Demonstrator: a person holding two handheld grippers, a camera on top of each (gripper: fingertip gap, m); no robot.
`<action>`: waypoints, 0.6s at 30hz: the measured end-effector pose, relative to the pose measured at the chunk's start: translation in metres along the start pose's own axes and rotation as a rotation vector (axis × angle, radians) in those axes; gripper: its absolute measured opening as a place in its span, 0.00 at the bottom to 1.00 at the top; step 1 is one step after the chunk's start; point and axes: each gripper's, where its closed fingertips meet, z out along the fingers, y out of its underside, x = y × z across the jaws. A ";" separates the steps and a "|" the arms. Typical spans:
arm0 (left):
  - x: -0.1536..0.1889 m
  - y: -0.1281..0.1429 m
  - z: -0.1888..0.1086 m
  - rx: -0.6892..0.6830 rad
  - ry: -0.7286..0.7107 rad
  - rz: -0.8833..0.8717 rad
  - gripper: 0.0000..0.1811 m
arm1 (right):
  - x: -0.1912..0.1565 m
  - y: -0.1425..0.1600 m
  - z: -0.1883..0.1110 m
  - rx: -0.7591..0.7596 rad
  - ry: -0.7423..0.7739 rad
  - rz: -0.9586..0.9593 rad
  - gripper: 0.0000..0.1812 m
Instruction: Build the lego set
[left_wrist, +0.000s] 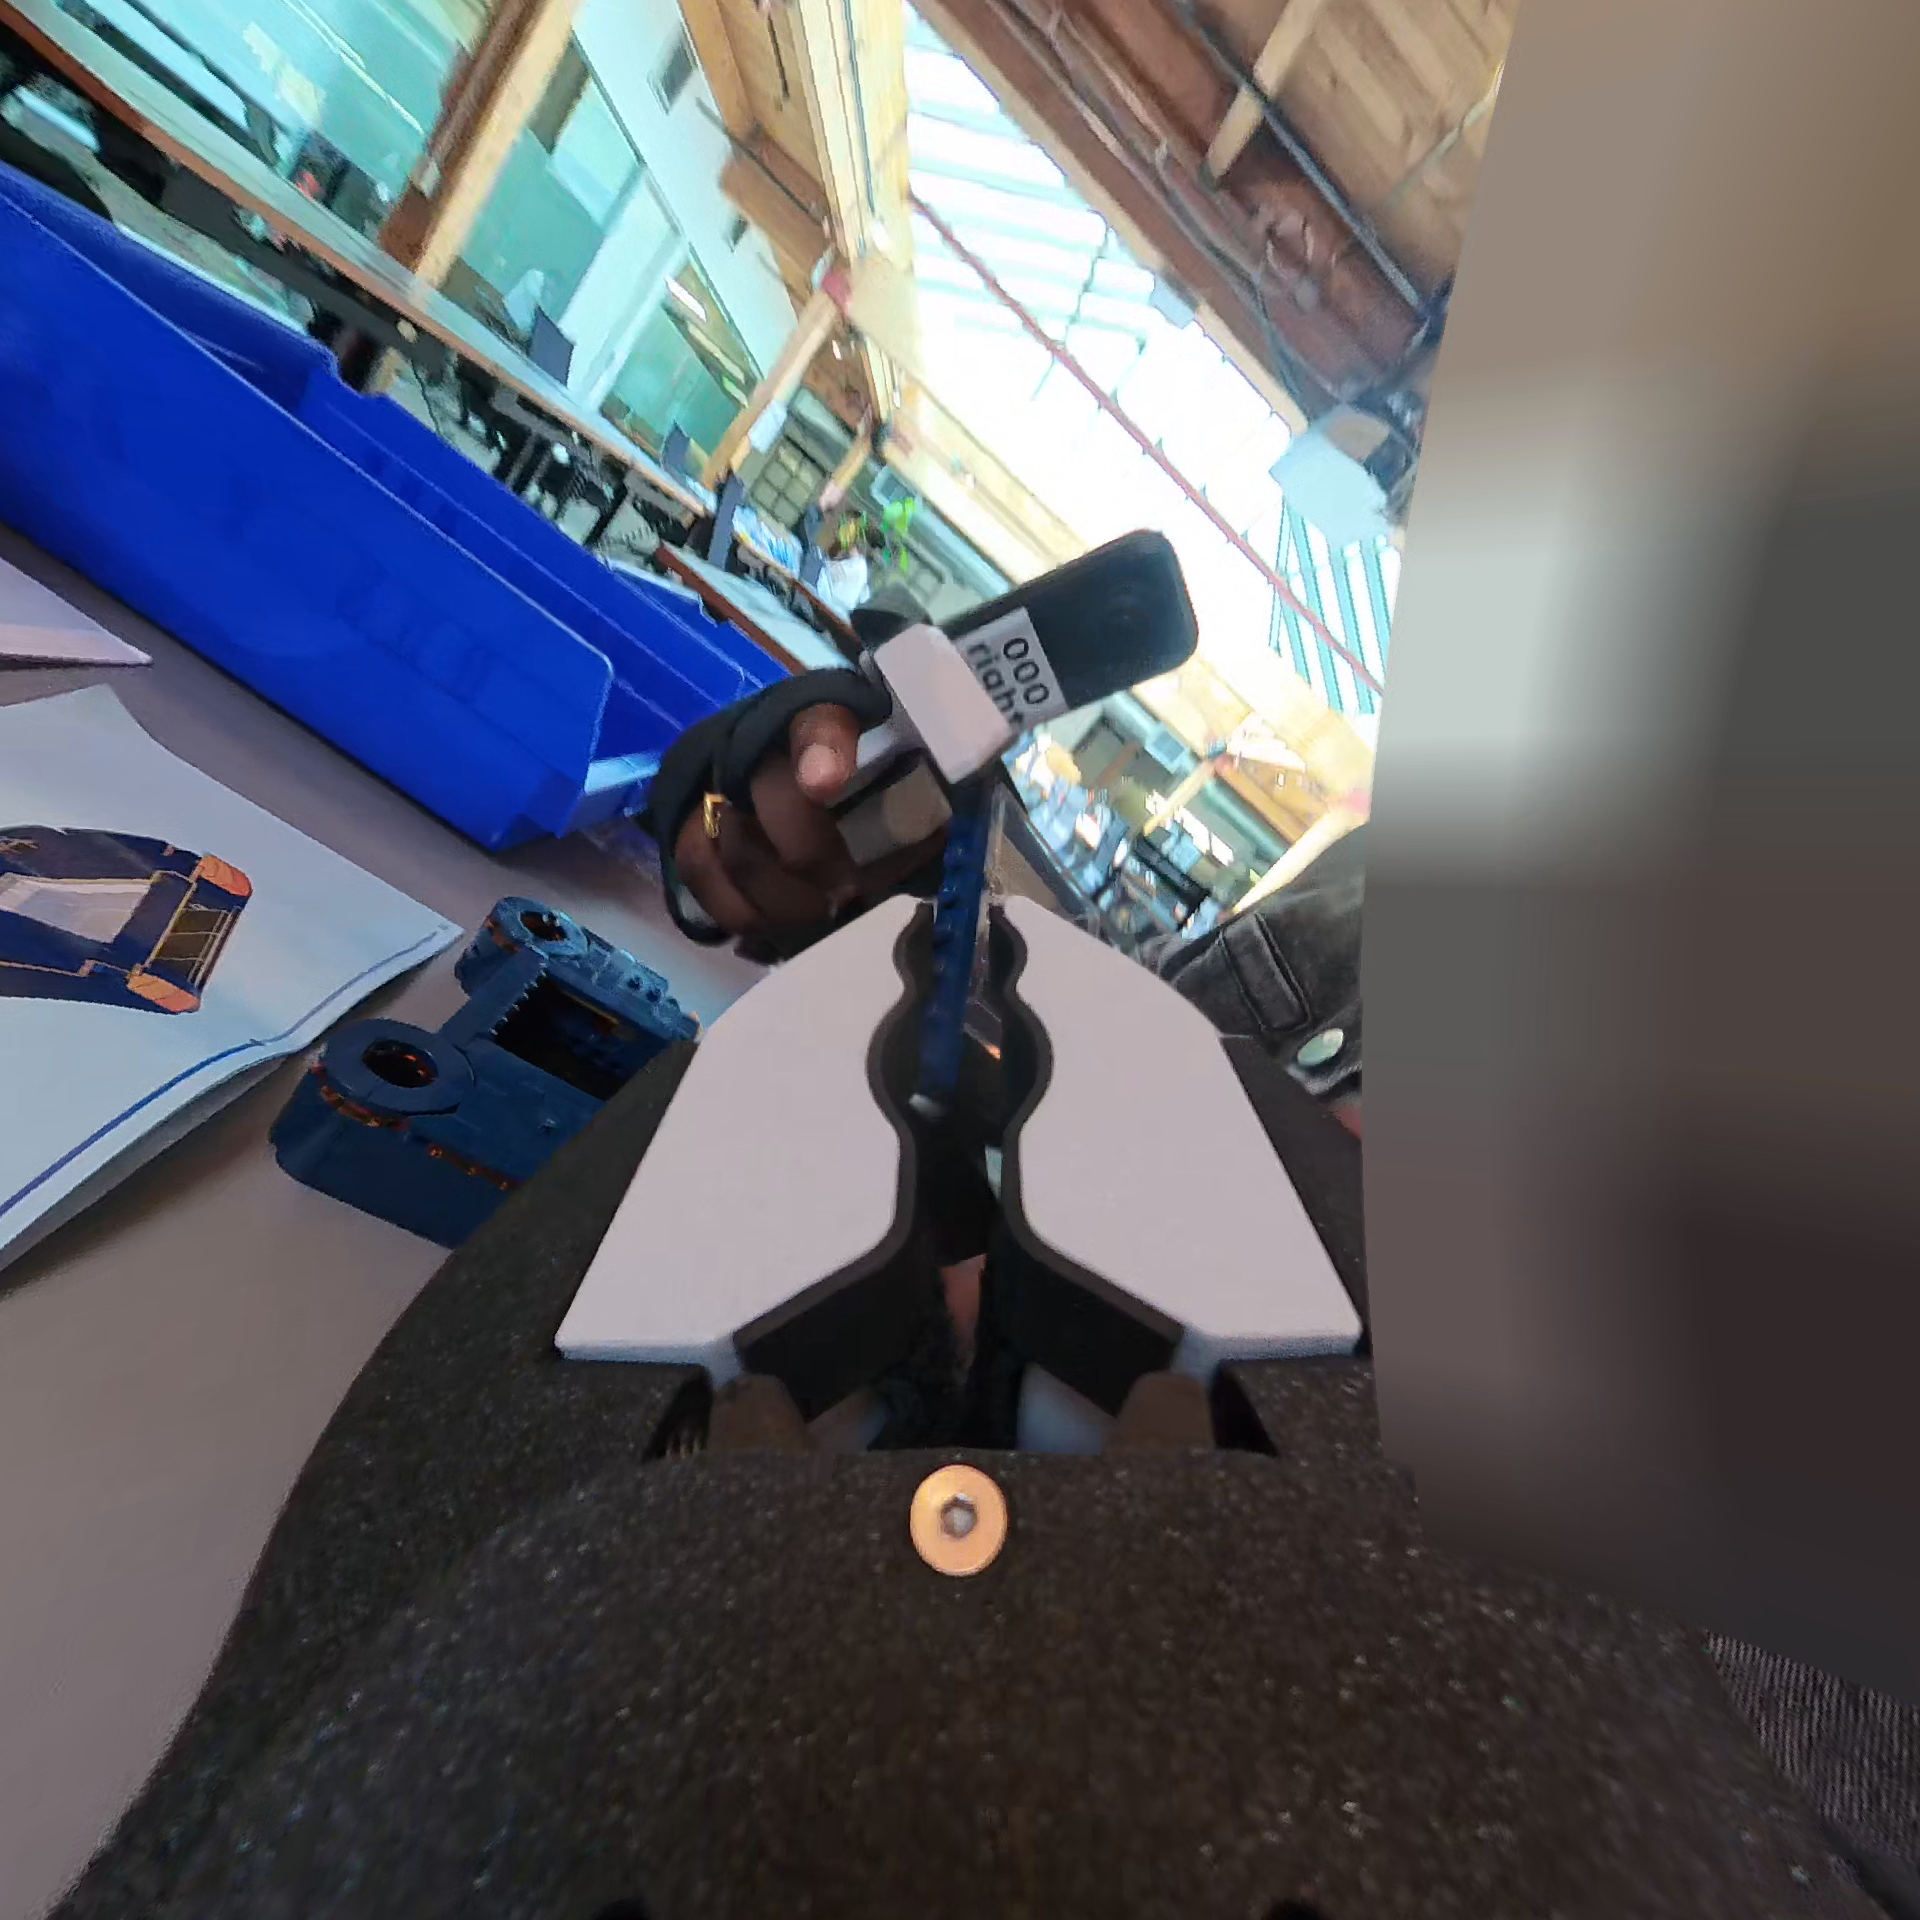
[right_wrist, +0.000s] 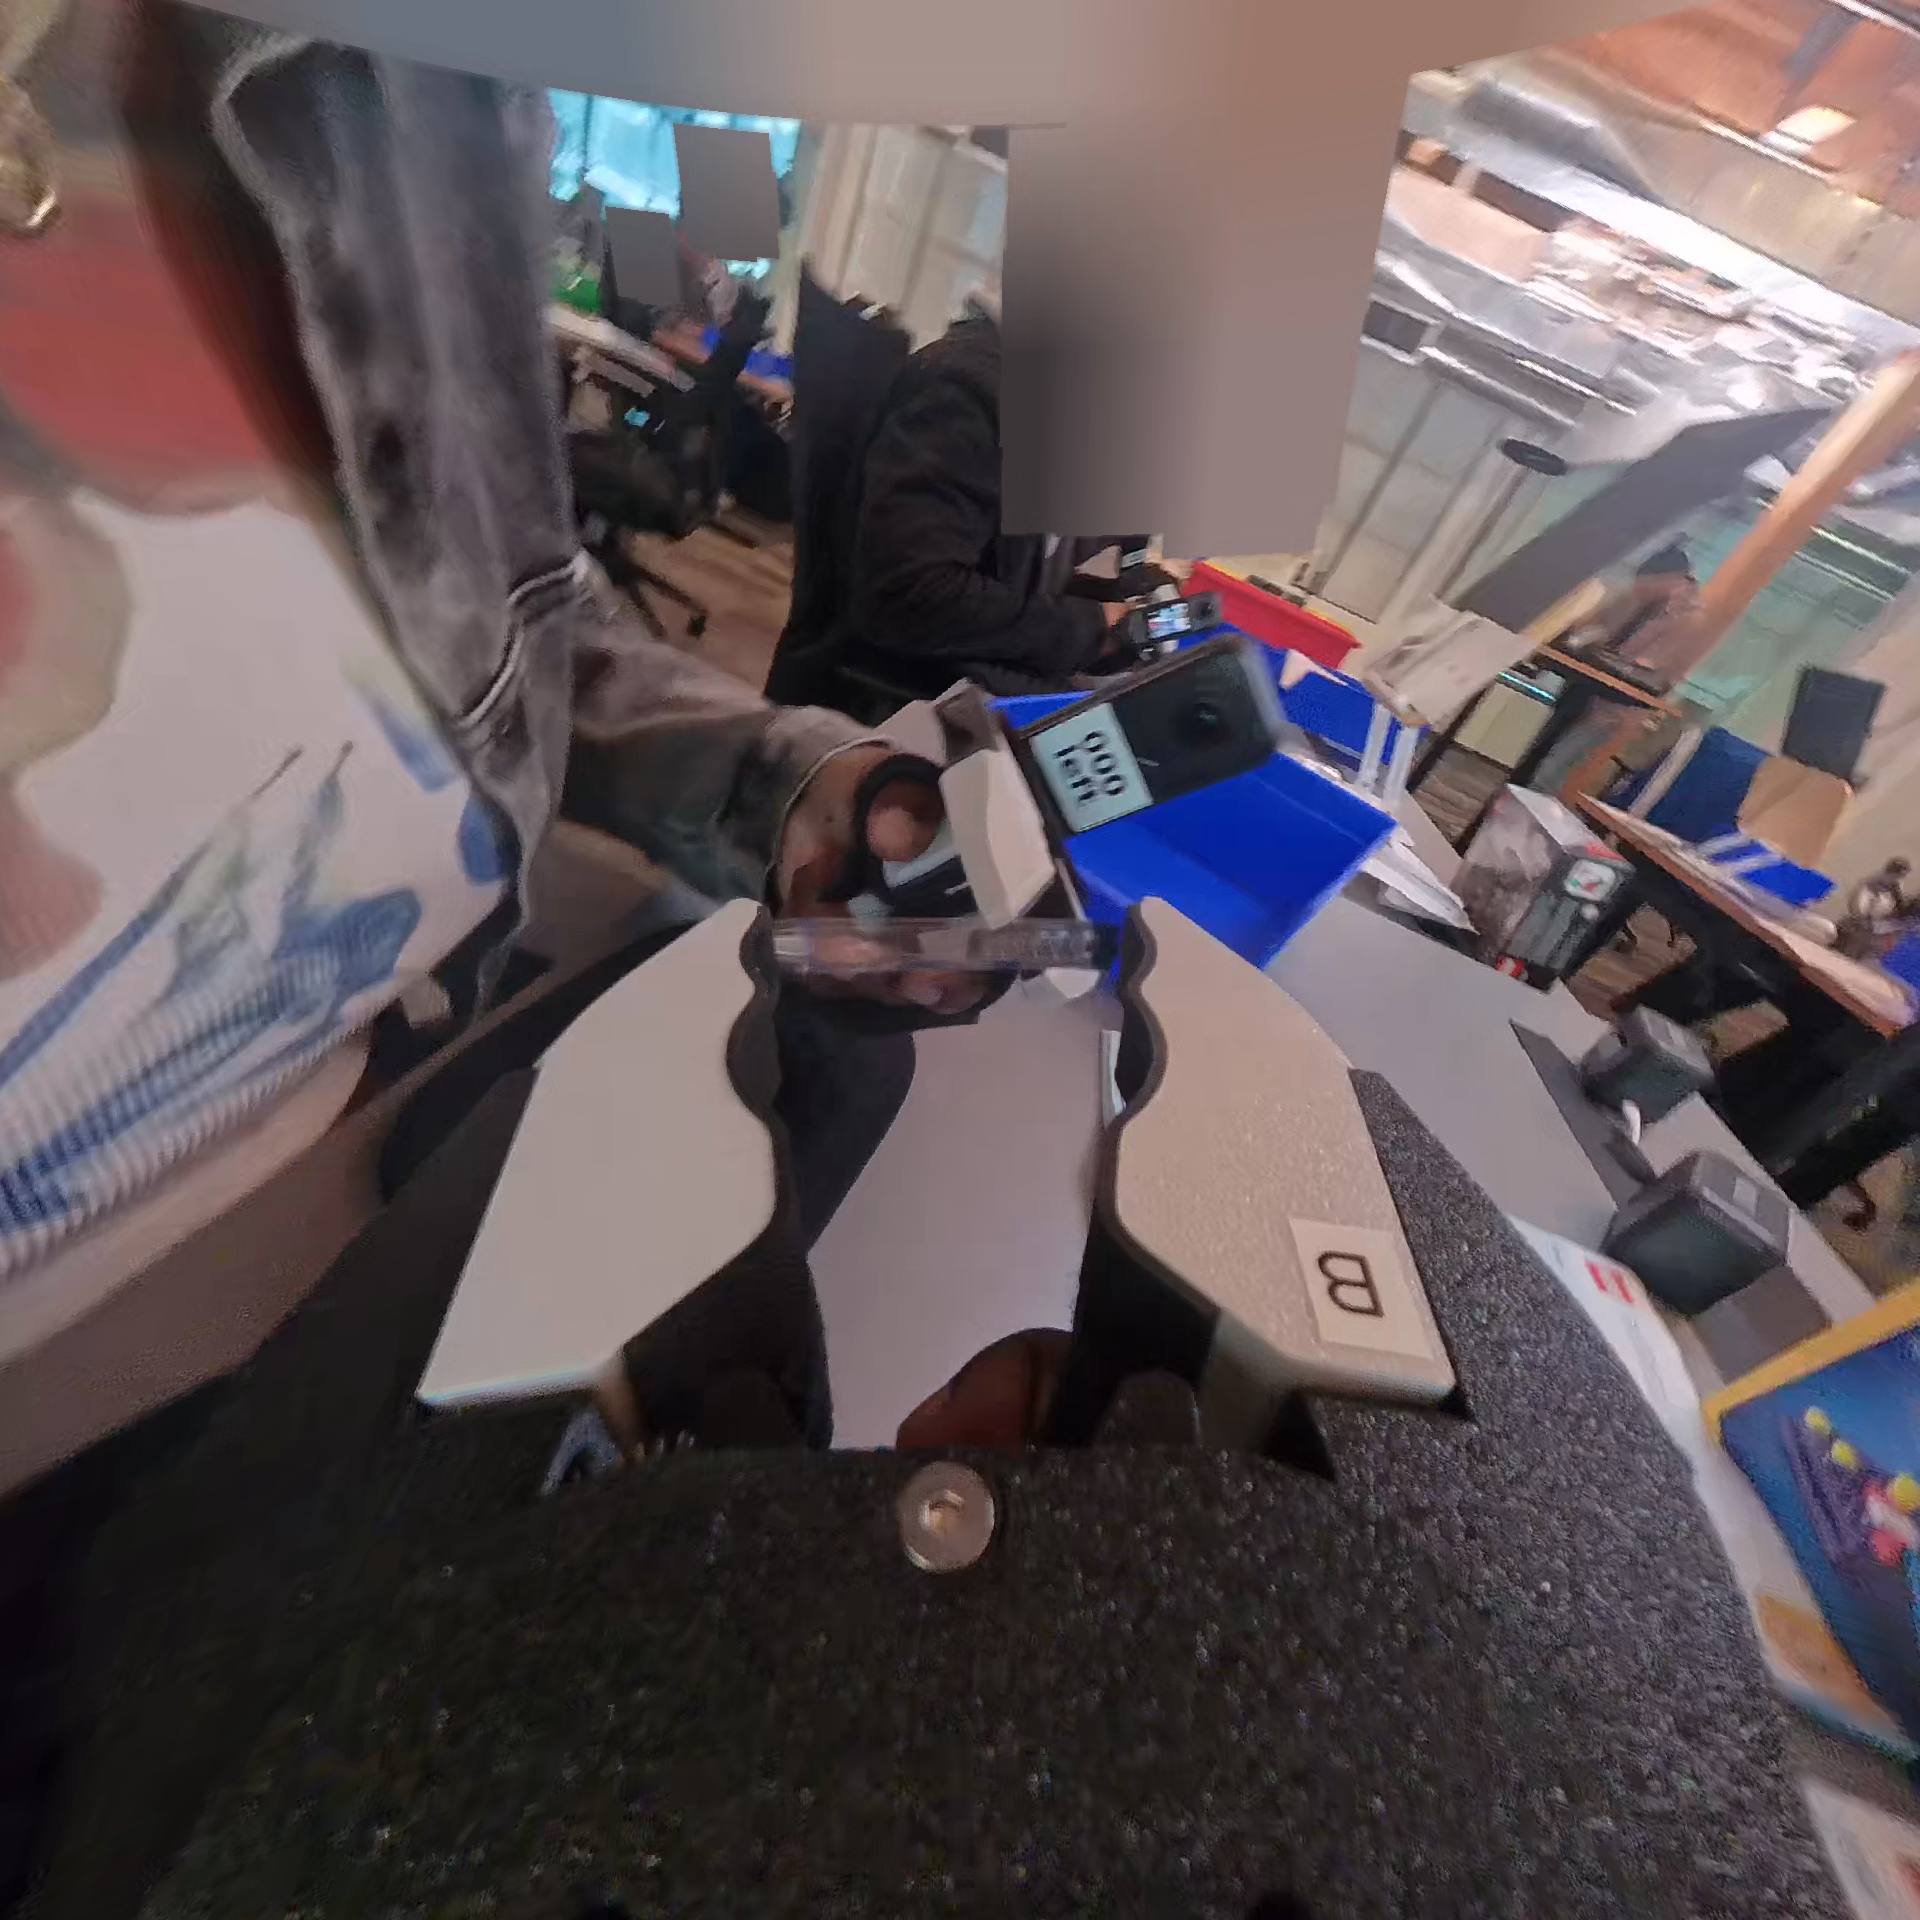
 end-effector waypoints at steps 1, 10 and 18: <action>0.000 -0.005 -0.002 0.044 0.002 -0.009 0.05 | 0.007 -0.002 -0.001 0.015 0.040 0.056 0.36; -0.027 -0.052 -0.035 0.550 -0.283 0.145 0.05 | 0.049 0.008 0.000 0.287 0.368 0.928 0.23; -0.026 -0.046 -0.020 0.501 -0.355 0.259 0.05 | 0.054 0.022 0.001 0.231 0.501 0.823 0.04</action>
